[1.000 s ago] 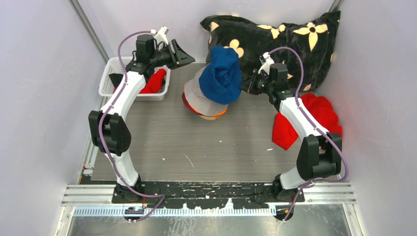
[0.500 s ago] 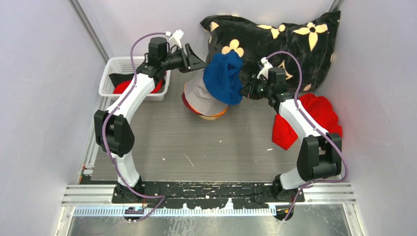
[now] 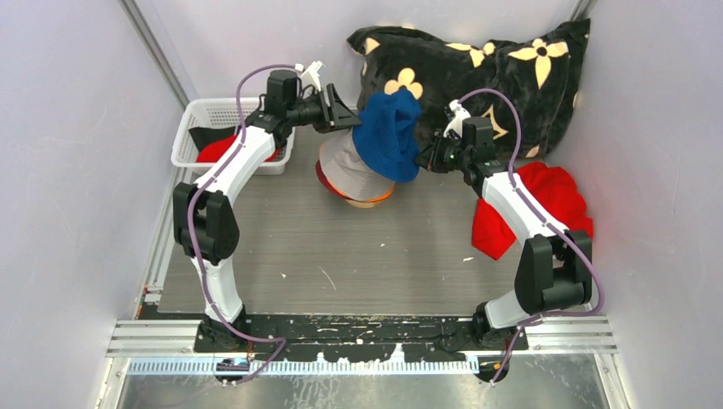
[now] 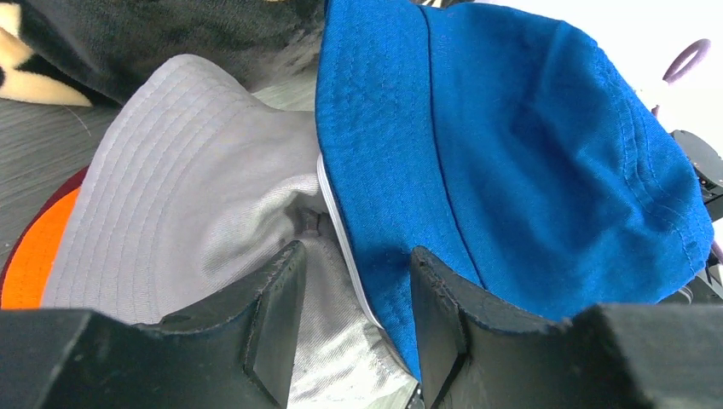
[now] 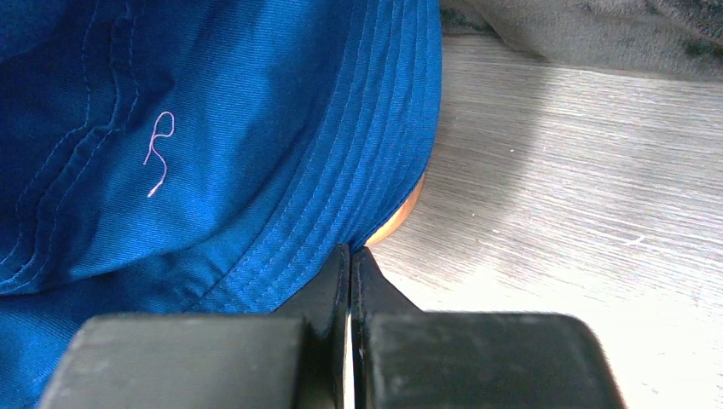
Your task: Stack the hats
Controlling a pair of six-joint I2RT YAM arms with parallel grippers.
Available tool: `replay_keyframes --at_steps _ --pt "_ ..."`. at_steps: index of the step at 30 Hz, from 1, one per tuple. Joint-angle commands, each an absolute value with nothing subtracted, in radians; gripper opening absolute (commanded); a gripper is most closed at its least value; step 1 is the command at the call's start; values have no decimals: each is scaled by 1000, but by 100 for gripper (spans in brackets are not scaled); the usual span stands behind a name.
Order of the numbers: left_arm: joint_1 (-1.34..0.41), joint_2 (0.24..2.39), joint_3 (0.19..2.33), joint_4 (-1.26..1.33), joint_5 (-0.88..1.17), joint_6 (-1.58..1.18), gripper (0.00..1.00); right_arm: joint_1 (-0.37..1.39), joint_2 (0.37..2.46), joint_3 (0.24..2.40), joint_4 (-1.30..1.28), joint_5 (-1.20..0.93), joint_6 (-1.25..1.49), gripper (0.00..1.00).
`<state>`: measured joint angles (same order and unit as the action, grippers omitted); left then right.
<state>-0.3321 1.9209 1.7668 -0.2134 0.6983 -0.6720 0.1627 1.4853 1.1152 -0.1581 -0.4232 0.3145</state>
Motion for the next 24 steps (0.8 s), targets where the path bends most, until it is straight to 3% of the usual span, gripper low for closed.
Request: replay_keyframes --at_steps 1,12,16,20,24 --pt "-342 1921 1824 -186 704 -659 49 172 1429 1127 -124 -416 296 1" --pt "-354 1930 1831 -132 717 -684 45 170 1433 1123 -121 -414 296 1" --pt "-357 1937 1832 -117 728 -691 31 172 1432 1123 -122 -413 295 1" --pt "-358 1935 1830 -101 737 -696 3 172 1431 1121 -121 -409 295 1" --pt "-356 1909 1814 -83 726 -696 0 172 1430 1120 -120 -403 295 1"
